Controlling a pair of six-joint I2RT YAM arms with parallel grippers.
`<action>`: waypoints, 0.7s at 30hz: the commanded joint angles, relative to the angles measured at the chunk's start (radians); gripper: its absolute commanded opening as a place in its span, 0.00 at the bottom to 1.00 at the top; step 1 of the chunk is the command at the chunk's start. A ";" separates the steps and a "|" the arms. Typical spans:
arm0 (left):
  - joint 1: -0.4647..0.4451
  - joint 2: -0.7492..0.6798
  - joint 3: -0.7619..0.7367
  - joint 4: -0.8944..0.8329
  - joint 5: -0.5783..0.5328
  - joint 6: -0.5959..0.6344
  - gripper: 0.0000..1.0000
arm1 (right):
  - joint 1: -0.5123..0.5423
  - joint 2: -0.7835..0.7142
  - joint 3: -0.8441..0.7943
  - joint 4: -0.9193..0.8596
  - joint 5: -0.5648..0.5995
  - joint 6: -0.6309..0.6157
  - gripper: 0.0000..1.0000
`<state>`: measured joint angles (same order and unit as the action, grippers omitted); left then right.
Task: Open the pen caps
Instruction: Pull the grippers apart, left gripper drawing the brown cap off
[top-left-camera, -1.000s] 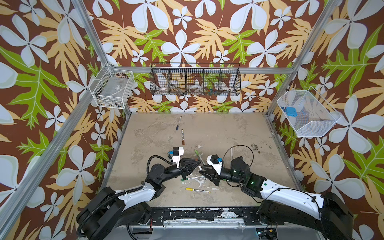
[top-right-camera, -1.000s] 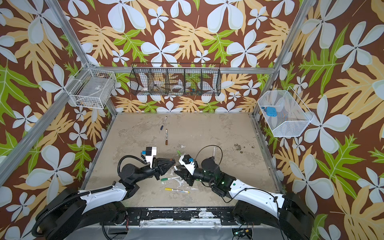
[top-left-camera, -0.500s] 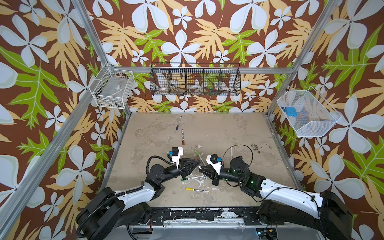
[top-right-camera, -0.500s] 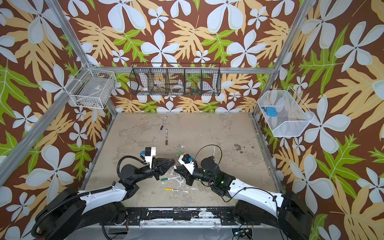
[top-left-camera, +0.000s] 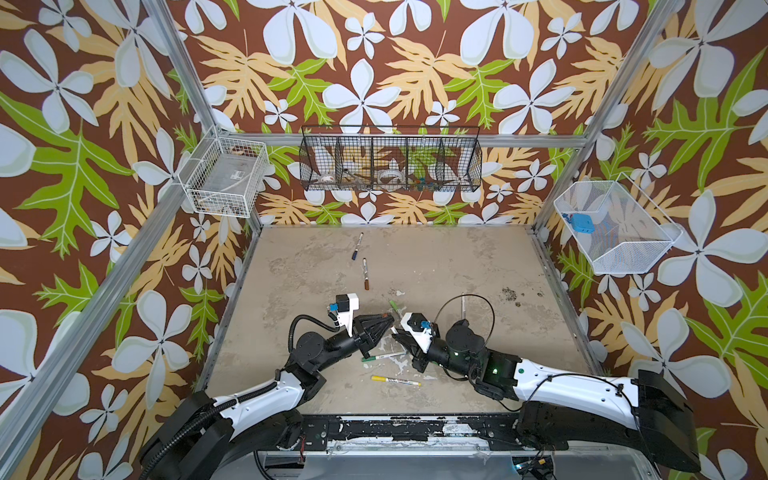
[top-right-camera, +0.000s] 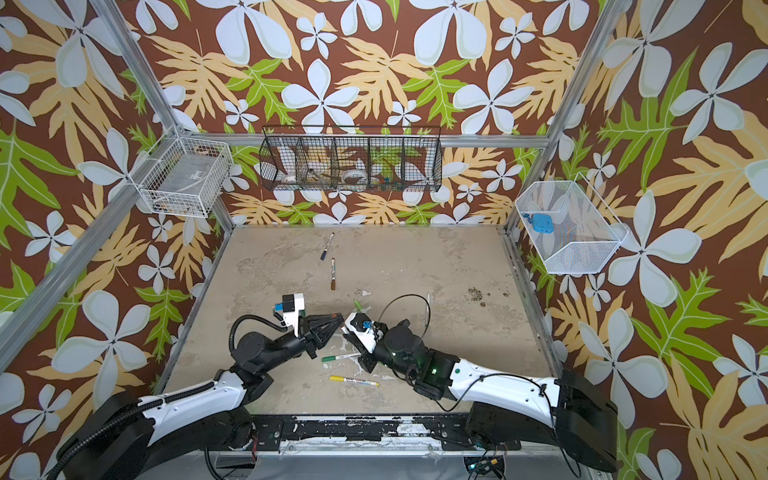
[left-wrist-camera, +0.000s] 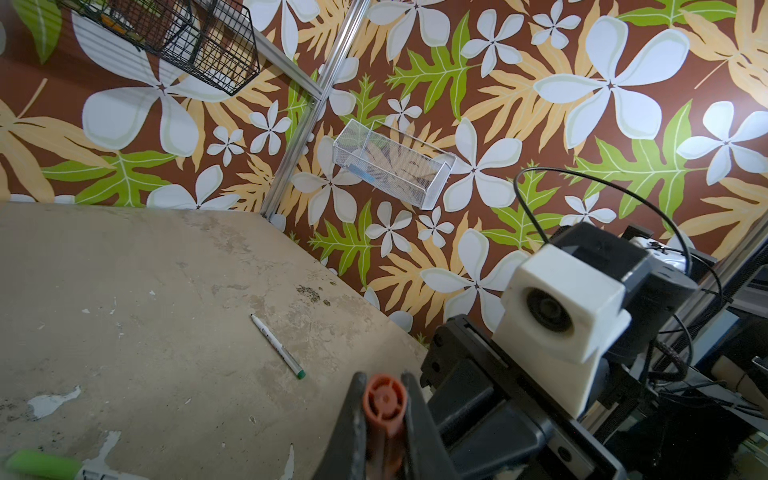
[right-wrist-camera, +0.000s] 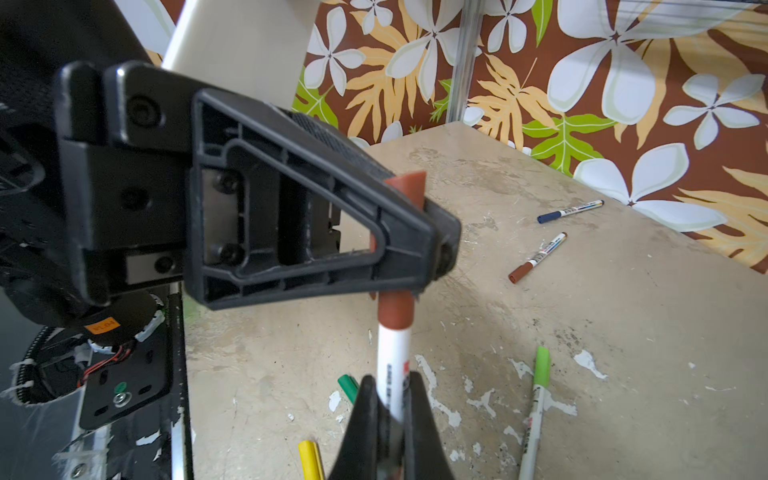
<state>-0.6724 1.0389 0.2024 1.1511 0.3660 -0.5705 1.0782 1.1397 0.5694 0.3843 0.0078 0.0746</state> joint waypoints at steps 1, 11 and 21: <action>0.002 -0.008 0.001 0.018 -0.075 0.011 0.00 | 0.006 0.002 -0.004 -0.035 -0.059 -0.021 0.00; 0.004 -0.047 -0.009 0.017 -0.070 0.022 0.00 | -0.152 -0.003 -0.045 0.048 -0.501 0.093 0.00; 0.004 -0.063 -0.009 -0.002 -0.092 0.020 0.00 | -0.150 0.012 -0.029 0.000 -0.359 0.072 0.00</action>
<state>-0.6685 0.9833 0.1947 1.1320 0.2947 -0.5526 0.9276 1.1568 0.5388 0.4004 -0.4263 0.1524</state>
